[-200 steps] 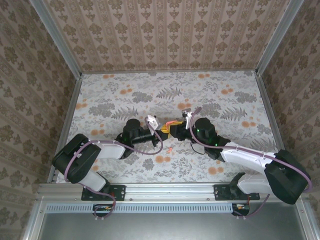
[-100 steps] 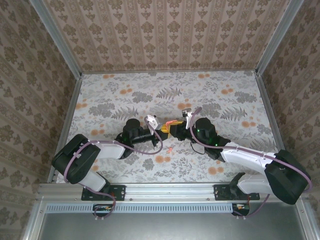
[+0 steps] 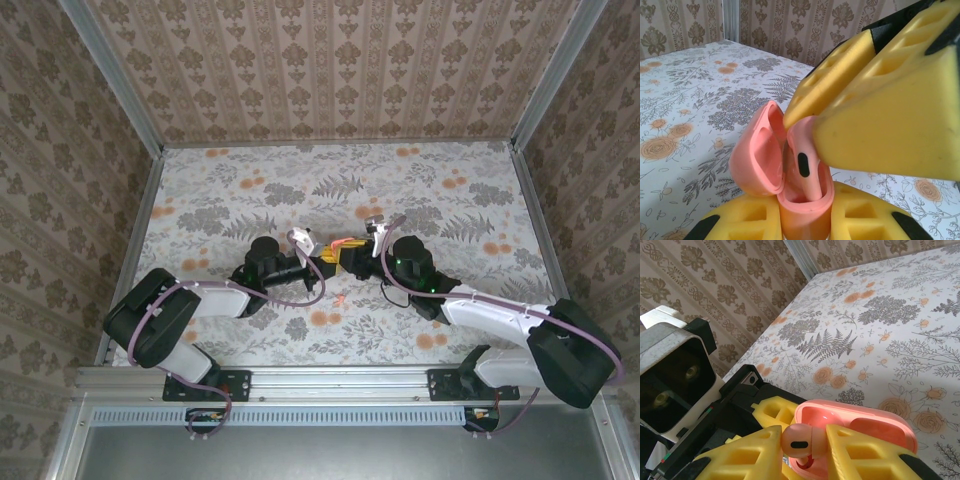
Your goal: Insert the wireless bluetooth earbuds into the charging case
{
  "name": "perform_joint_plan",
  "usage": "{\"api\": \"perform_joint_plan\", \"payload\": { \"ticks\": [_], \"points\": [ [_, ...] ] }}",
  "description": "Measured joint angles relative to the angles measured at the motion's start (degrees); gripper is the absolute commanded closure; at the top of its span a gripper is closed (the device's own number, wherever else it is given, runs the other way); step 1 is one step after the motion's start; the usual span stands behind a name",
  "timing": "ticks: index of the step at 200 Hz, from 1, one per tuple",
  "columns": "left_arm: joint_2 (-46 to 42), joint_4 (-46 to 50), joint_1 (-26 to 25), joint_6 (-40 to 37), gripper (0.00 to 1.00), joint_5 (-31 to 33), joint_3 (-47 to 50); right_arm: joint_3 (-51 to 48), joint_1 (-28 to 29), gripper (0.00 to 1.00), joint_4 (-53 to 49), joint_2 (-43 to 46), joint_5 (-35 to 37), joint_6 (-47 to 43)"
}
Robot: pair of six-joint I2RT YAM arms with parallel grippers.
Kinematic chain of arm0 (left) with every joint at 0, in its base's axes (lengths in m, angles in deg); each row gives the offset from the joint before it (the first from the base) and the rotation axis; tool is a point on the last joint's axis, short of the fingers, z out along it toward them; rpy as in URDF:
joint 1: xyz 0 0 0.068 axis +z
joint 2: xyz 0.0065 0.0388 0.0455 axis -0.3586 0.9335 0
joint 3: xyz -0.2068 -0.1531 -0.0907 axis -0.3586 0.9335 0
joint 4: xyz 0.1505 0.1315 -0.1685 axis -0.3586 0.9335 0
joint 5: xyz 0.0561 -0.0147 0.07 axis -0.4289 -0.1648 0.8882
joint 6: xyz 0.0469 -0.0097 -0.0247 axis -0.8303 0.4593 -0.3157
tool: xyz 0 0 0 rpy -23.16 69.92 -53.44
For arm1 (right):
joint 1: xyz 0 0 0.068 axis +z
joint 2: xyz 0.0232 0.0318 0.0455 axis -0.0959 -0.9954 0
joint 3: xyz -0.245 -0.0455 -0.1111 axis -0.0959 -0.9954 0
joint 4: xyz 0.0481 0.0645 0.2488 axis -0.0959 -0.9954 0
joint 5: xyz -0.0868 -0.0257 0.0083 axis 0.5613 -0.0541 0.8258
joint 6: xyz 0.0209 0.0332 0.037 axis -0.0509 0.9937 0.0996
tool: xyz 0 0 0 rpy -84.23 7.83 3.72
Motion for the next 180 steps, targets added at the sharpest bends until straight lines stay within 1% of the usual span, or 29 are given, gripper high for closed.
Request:
{"api": "perform_joint_plan", "payload": {
  "ticks": [93, 180],
  "points": [
    [0.0, -0.2, 0.2, 1.4, 0.82, 0.9, 0.0, 0.0, -0.4, 0.72, 2.8, -1.9, -1.1, -0.9],
    [-1.7, 1.1, 0.0, 1.3, 0.82, 0.5, 0.0, 0.3, -0.2, 0.69, -1.7, 0.7, -1.2, -5.3]
  ]
}}
